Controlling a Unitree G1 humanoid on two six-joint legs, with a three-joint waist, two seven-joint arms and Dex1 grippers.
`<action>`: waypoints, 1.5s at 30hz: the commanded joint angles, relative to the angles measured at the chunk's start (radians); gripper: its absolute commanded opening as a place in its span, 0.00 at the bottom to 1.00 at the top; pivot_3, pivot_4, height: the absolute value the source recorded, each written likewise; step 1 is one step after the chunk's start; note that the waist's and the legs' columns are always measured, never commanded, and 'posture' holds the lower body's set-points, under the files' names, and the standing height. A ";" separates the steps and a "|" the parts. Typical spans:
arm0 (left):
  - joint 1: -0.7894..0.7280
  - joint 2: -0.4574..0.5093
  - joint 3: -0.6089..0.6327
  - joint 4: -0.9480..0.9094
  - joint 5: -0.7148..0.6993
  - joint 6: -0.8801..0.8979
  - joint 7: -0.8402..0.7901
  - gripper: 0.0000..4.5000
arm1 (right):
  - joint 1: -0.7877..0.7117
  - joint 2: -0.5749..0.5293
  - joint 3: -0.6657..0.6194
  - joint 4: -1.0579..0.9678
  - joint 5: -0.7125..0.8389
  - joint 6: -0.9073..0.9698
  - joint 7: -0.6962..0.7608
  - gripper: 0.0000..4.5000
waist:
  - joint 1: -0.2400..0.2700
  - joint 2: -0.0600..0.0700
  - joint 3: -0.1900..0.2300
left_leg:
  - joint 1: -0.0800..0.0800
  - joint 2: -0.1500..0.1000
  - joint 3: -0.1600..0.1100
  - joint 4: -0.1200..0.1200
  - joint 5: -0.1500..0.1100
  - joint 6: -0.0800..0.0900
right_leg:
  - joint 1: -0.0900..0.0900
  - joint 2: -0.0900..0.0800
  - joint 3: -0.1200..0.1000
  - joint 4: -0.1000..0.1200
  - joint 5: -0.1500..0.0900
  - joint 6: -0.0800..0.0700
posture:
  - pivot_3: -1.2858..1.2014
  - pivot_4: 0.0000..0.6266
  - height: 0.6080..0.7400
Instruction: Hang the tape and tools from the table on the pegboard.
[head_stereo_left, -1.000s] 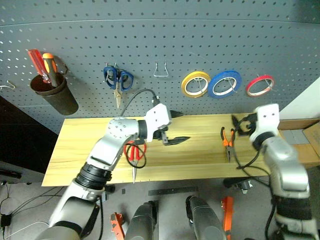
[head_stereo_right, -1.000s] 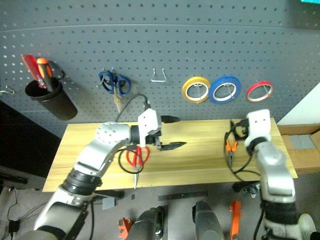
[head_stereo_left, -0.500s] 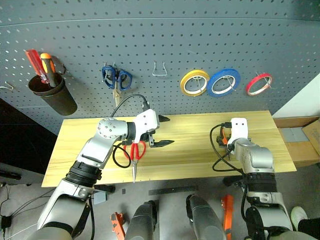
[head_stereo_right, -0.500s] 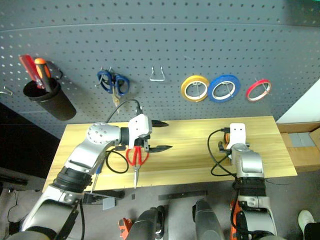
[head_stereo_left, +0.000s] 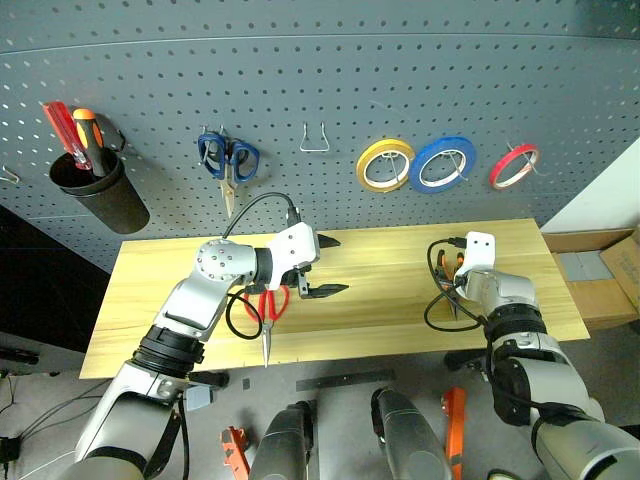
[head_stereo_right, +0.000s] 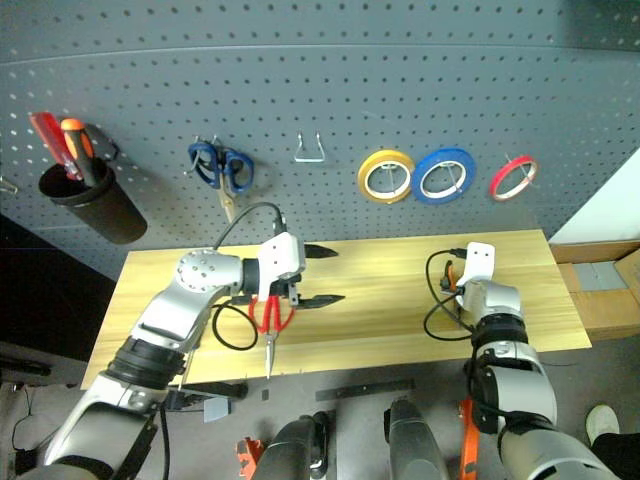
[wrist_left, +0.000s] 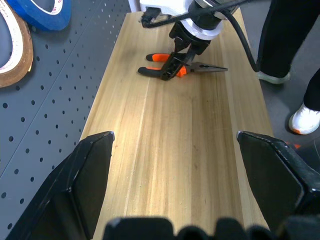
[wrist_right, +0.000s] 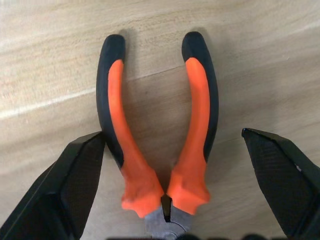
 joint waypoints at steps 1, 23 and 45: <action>0.016 0.003 0.029 -0.059 -0.017 0.017 0.007 0.94 | -0.001 -0.009 -0.018 0.075 0.018 -0.024 0.003 0.86 | 0.000 0.000 0.000 | 0.000 0.000 0.000 0.000 0.000 0.000 | 0.000 0.000 0.000 0.000 0.000 0.000 | 0.45 0.41 1.00; 0.191 0.038 0.246 -0.185 -0.119 0.176 0.137 0.94 | 0.345 0.097 0.305 -1.108 -0.012 0.351 0.044 0.57 | -0.001 0.000 -0.001 | -0.009 0.001 0.002 0.002 0.001 -0.001 | -0.018 0.000 0.003 0.012 0.001 0.000 | 0.45 0.38 1.00; 0.209 -0.010 0.496 -0.337 -0.323 0.364 0.417 0.94 | -0.243 0.375 0.419 -0.919 -0.028 -0.205 0.086 0.57 | 0.009 -0.009 -0.007 | -0.009 0.001 -0.002 0.001 0.008 -0.007 | -0.018 0.000 -0.001 0.012 0.007 -0.006 | 0.48 0.34 1.00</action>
